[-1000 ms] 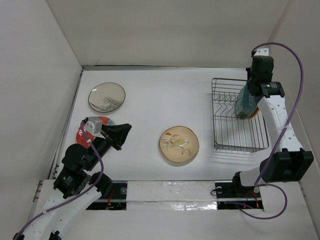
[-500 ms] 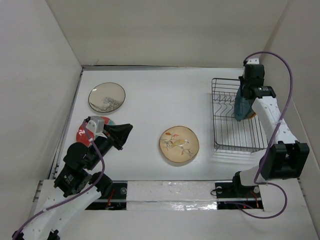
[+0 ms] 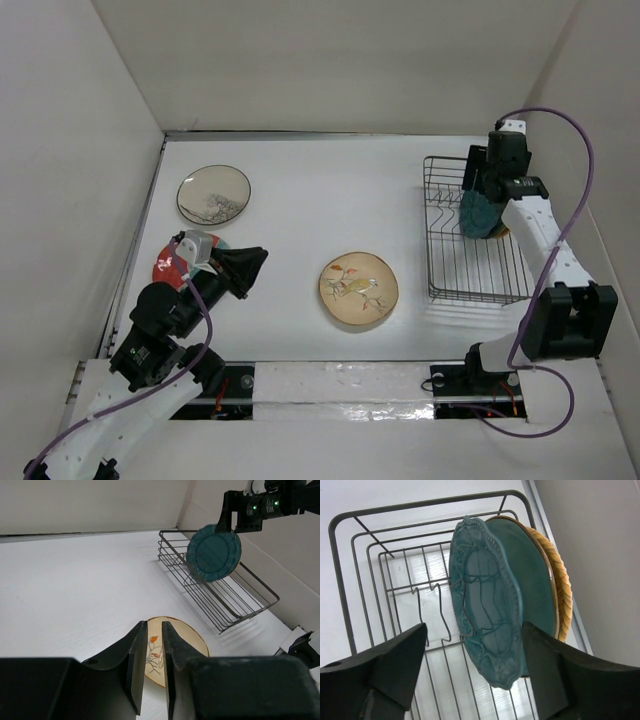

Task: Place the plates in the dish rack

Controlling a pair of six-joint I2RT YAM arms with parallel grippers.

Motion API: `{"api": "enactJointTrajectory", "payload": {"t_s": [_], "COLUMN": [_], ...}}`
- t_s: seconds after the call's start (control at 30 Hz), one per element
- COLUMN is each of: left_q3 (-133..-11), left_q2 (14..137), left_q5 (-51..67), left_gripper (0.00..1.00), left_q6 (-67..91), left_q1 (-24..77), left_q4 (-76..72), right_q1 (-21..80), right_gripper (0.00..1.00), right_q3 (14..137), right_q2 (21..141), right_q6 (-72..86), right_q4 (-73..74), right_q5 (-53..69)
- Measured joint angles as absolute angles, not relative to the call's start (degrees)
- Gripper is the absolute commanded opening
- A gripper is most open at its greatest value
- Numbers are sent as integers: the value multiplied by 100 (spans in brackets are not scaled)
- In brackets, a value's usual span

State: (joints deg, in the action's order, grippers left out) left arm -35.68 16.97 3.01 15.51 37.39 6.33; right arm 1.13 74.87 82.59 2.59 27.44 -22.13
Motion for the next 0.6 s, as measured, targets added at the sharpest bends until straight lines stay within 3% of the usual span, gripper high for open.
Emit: {"api": "enactJointTrajectory", "payload": {"t_s": [0.1,0.2,0.23,0.3,0.33,0.37,0.47,0.6], "left_q3": [-3568,-3568,-3568,-3568,-3568,-3568,-3568,-3568], "left_q2": [1765,1778,1780,1780,1782,1787,1787,1667], "left_q5": [392,386,386,379,370,342,202,-231], "left_gripper": [17,16,15,9,7,3,0,0], "left_q6": [1549,1551,1553,1553,1559,1557,1577,1603], "left_q1": [3741,3741,3736,3677,3645,3618,3559,3548], "left_q4": [639,676,672,663,659,659,657,657], "right_q1": [193,460,615,1013,1262,1603,2779,4088], "right_gripper": [85,69,48,26,9,4,0,5], "right_q3": [7572,7618,7603,7489,7439,7400,7334,7363], "right_q2": [8145,7701,7439,6820,6552,6392,6353,7568], "right_q6": [473,661,753,1028,1181,1337,1754,2185], "right_q4": [2860,3004,2971,2709,2543,2357,1675,779], "right_q5": [-2322,-2355,-2298,-1927,-1741,-1605,-1435,-1291]}}
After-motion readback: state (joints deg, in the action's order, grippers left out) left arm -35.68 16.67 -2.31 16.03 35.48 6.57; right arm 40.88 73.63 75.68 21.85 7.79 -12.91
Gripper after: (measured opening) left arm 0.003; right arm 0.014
